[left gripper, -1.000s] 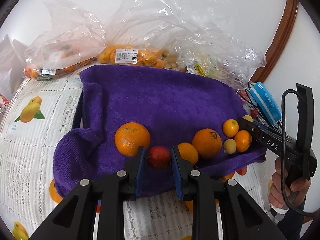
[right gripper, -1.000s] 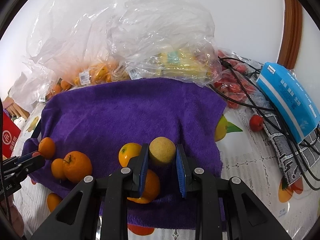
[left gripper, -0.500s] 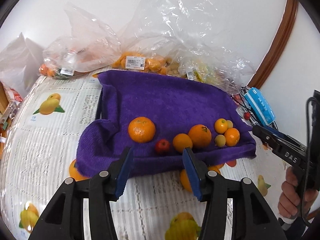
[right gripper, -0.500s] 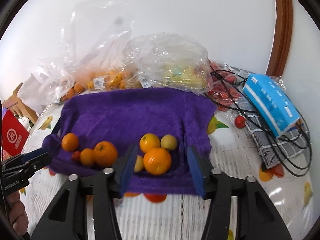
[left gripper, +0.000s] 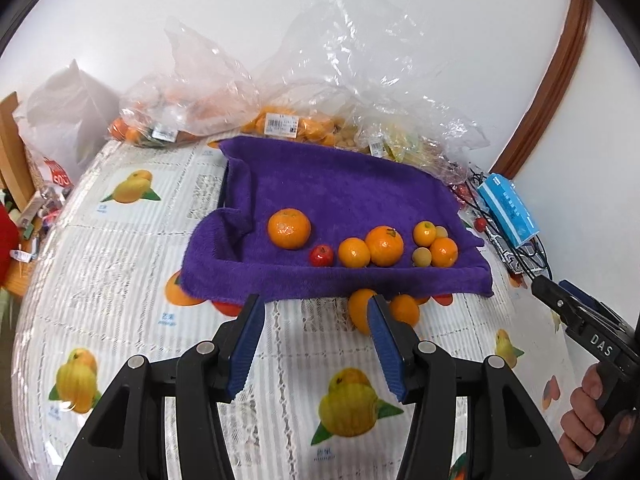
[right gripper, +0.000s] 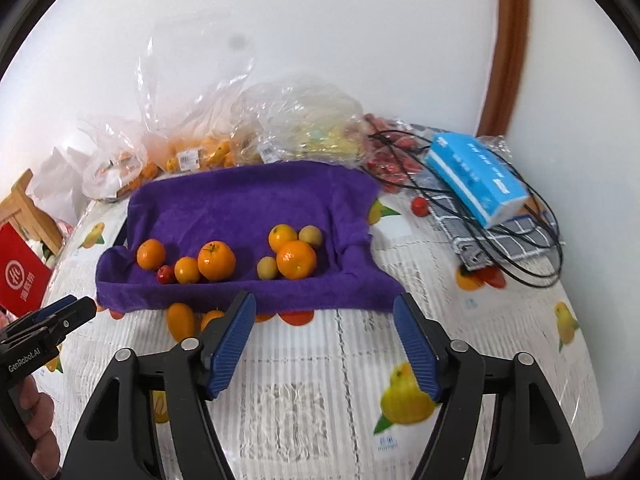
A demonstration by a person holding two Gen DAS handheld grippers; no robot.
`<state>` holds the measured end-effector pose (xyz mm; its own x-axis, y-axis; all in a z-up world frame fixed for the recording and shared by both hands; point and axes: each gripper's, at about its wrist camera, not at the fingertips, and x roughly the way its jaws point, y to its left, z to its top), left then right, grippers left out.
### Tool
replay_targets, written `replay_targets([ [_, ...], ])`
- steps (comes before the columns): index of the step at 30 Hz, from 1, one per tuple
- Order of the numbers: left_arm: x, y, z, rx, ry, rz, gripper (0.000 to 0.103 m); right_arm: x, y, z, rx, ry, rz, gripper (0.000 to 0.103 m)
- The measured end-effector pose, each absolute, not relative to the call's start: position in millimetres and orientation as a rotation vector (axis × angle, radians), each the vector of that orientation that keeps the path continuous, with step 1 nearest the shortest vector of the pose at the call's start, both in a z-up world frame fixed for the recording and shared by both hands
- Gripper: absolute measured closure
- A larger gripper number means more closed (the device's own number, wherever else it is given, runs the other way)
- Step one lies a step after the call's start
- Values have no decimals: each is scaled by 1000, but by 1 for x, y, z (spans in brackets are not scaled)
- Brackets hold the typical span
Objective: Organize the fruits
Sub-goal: 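Move both tools back to the fruit row and close the right tool on an orange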
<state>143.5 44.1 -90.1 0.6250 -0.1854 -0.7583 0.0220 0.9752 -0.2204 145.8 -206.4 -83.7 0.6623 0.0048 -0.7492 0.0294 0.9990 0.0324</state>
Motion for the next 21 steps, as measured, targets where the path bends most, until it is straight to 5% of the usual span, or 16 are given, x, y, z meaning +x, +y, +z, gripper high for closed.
replay_targets([
  [21,91,47,-90,-111,799,-51,51,74,-191,-95,60,789,55,28],
])
